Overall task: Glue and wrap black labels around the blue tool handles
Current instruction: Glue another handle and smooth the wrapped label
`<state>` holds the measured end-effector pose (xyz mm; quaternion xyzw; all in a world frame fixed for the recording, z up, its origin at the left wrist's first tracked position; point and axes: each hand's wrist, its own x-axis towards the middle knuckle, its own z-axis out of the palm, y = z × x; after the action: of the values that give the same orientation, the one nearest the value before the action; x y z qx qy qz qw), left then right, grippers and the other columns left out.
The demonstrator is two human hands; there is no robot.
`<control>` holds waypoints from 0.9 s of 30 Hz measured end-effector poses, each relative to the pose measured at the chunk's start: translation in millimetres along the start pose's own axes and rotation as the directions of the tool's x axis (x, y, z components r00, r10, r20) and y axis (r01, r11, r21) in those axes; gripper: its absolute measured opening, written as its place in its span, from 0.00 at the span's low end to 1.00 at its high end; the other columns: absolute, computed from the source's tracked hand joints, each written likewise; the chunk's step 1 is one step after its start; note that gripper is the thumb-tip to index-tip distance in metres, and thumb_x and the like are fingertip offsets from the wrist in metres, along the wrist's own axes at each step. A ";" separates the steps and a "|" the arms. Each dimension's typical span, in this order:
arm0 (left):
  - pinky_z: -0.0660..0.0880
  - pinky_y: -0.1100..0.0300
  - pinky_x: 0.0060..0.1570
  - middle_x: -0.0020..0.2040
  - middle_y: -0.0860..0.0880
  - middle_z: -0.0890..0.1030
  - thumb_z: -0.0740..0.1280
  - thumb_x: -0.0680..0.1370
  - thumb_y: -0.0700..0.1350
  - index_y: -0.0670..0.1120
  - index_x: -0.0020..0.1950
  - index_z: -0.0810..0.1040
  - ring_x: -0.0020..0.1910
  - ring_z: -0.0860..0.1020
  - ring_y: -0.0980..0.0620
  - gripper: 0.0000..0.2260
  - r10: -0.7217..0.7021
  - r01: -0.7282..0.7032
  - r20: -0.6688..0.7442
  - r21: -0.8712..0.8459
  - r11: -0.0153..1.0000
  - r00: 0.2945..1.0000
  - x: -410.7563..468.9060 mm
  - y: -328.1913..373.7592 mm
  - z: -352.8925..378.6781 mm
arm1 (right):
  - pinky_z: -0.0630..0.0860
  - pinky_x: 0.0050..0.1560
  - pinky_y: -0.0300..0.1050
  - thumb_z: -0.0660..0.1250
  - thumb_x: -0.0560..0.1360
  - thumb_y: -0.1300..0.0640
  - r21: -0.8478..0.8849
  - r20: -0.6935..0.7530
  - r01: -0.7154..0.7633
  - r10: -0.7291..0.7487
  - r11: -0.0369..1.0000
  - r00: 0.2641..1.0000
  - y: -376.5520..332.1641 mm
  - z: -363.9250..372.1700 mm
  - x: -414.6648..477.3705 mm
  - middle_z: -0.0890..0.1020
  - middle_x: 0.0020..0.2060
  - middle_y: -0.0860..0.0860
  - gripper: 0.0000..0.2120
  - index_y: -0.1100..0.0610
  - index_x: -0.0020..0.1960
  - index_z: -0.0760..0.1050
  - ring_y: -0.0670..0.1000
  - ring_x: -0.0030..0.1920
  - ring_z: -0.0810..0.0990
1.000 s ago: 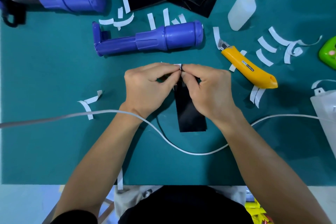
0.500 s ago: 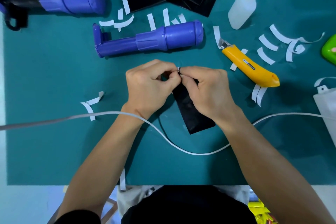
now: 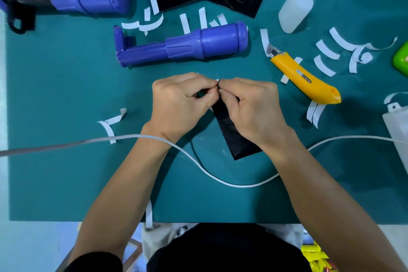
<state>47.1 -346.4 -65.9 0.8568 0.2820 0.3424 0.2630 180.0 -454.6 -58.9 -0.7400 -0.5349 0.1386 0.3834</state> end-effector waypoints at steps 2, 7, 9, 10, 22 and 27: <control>0.76 0.58 0.32 0.37 0.49 0.86 0.76 0.74 0.35 0.41 0.40 0.88 0.30 0.79 0.53 0.03 -0.019 0.019 -0.006 -0.005 1.000 1.000 -0.3 0.0 0.9 | 0.68 0.31 0.51 0.68 0.80 0.66 0.002 -0.008 0.007 -0.007 1.000 1.000 -1.0 0.3 -0.2 0.73 0.28 0.55 0.11 0.64 0.39 0.79 0.55 0.31 0.68; 0.76 0.63 0.36 0.36 0.56 0.84 0.74 0.71 0.37 0.46 0.41 0.88 0.33 0.79 0.57 0.05 -0.243 0.248 0.052 -0.116 0.962 0.968 0.9 6.5 3.0 | 0.70 0.33 0.53 0.67 0.81 0.64 0.101 0.014 -0.076 0.075 0.992 0.997 1.1 1.4 0.0 0.75 0.29 0.56 0.11 0.64 0.40 0.80 0.56 0.32 0.69; 0.77 0.64 0.37 0.35 0.57 0.84 0.73 0.71 0.39 0.54 0.40 0.86 0.34 0.80 0.60 0.08 -0.351 0.359 0.073 -0.184 0.915 0.933 3.2 9.7 4.5 | 0.70 0.33 0.54 0.67 0.81 0.64 0.139 0.020 -0.118 0.116 0.983 0.993 1.9 1.9 0.4 0.76 0.30 0.56 0.10 0.63 0.42 0.82 0.56 0.32 0.70; 0.77 0.64 0.37 0.35 0.57 0.84 0.72 0.70 0.41 0.57 0.40 0.85 0.33 0.80 0.60 0.10 -0.393 0.400 0.078 -0.212 0.892 0.916 4.3 11.4 5.2 | 0.70 0.34 0.54 0.68 0.80 0.63 0.153 0.017 -0.138 0.137 0.979 0.990 2.1 1.8 0.7 0.77 0.30 0.56 0.09 0.63 0.43 0.83 0.57 0.32 0.71; 0.80 0.65 0.46 0.40 0.66 0.85 0.78 0.74 0.41 0.54 0.49 0.87 0.40 0.84 0.61 0.09 -0.423 0.426 0.076 -0.282 0.860 0.903 -0.4 18.3 8.1 | 0.73 0.34 0.55 0.66 0.83 0.64 -0.010 -0.065 0.005 -0.005 1.000 0.998 3.5 -3.0 1.8 0.80 0.33 0.57 0.10 0.64 0.47 0.84 0.57 0.33 0.77; 0.81 0.64 0.46 0.43 0.64 0.85 0.77 0.75 0.42 0.49 0.49 0.88 0.42 0.84 0.62 0.05 -0.325 0.321 0.019 -0.214 0.923 0.946 -4.0 15.2 7.3 | 0.72 0.33 0.54 0.66 0.82 0.64 -0.001 -0.054 -0.001 0.001 1.000 0.999 4.5 -3.7 1.6 0.78 0.31 0.57 0.11 0.64 0.44 0.83 0.57 0.32 0.75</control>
<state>54.7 -361.6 -62.5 0.7624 0.3830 0.3297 0.4041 185.9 -455.3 -59.3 -0.7438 -0.5243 0.1185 0.3971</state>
